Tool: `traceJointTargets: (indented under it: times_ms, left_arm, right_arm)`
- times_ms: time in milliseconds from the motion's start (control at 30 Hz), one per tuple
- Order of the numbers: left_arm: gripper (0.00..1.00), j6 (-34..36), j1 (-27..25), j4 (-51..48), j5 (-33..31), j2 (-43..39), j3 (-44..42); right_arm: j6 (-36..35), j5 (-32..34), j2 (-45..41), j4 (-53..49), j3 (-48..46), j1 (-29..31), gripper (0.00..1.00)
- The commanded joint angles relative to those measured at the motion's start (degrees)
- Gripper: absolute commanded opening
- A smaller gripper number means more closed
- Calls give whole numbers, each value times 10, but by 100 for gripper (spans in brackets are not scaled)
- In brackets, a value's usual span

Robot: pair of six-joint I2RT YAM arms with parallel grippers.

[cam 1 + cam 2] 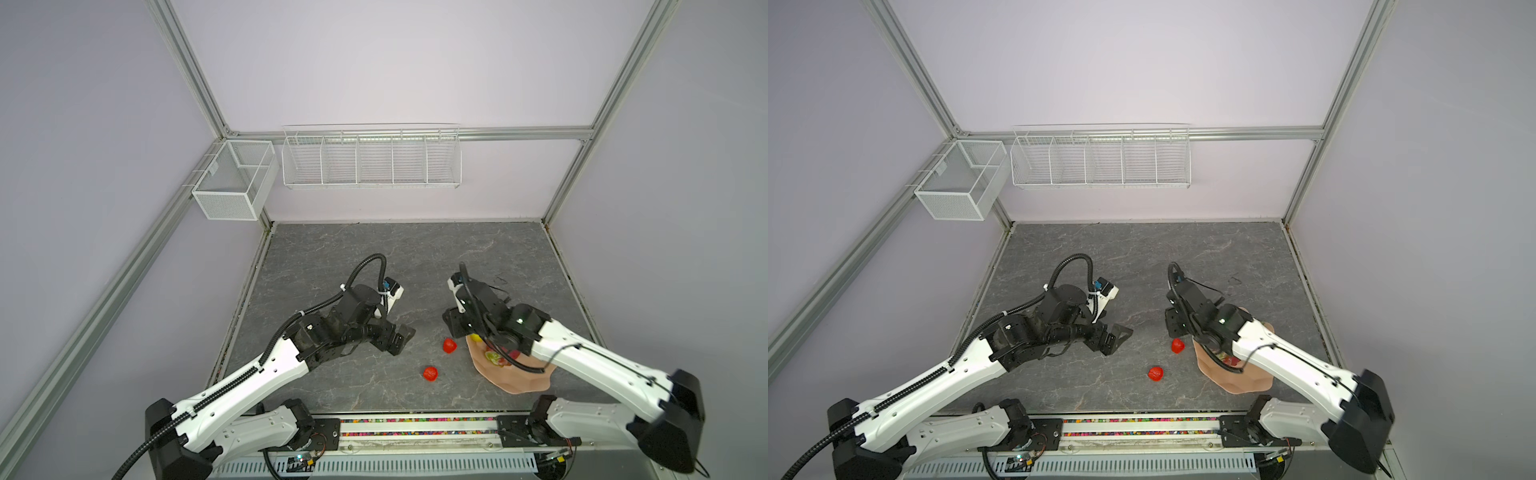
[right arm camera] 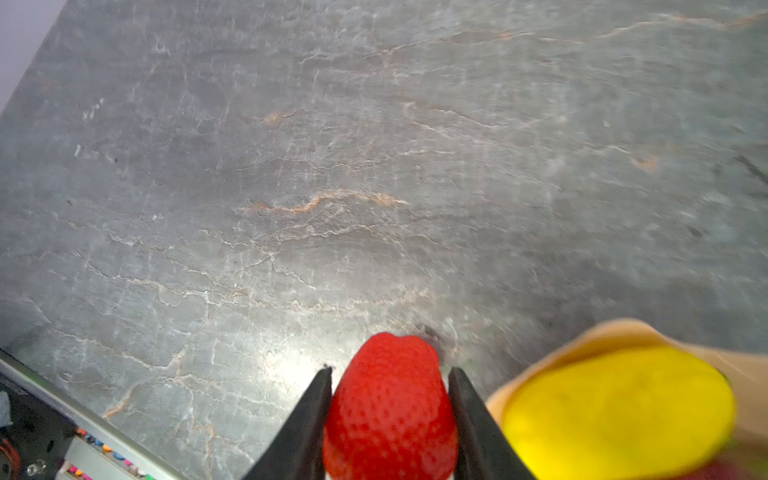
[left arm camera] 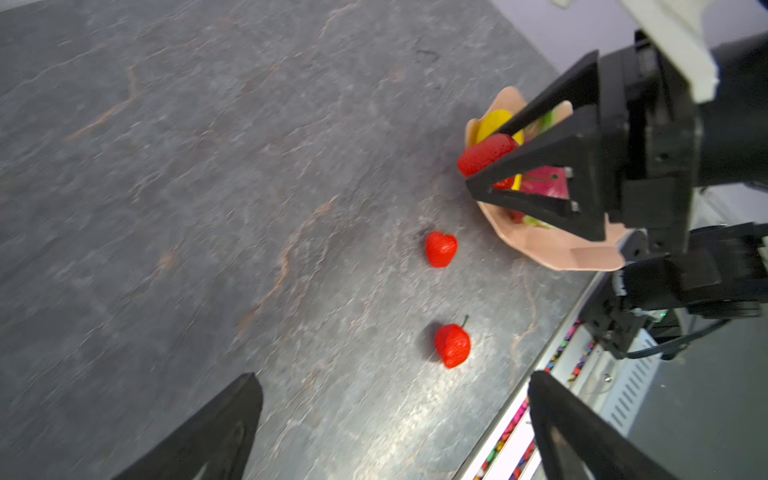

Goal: Place and organize the fake fruits in the fruit bowl
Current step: 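Carry the strawberry to the bowl with the right gripper while the left reaches another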

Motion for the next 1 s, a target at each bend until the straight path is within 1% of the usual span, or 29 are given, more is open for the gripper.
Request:
traceJointTargets:
  times_ms: [0, 33, 100, 200, 333, 467, 567, 733, 867, 967]
  left_arm:
    - [99, 29, 1, 96, 90, 27, 11]
    - [99, 36, 0, 104, 105, 39, 16]
    - [99, 53, -1, 113, 156, 72, 37]
    - [99, 58, -11, 129, 205, 107, 64]
    - [99, 75, -29, 141, 213, 133, 77]
    - [99, 87, -29, 122, 211, 154, 86]
    - [99, 90, -29, 117, 209, 160, 87]
    - [99, 93, -29, 108, 232, 164, 88]
    - [99, 95, -38, 94, 230, 165, 86]
    - [99, 102, -46, 79, 227, 168, 90]
  right_arm:
    - [156, 116, -71, -163, -47, 12, 37]
    - [183, 133, -90, -205, -54, 12, 37]
    - [254, 156, -119, -271, -69, 12, 37]
    - [339, 158, -135, -332, -87, 14, 38]
    - [381, 156, -142, -351, -108, 30, 38]
    - [399, 165, -137, -374, -106, 45, 38]
    - [401, 145, -140, -377, -122, 46, 38]
    - [393, 91, -157, -322, -185, 47, 39]
    - [374, 76, -152, -297, -195, 47, 40]
    - [365, 71, -140, -281, -196, 47, 45]
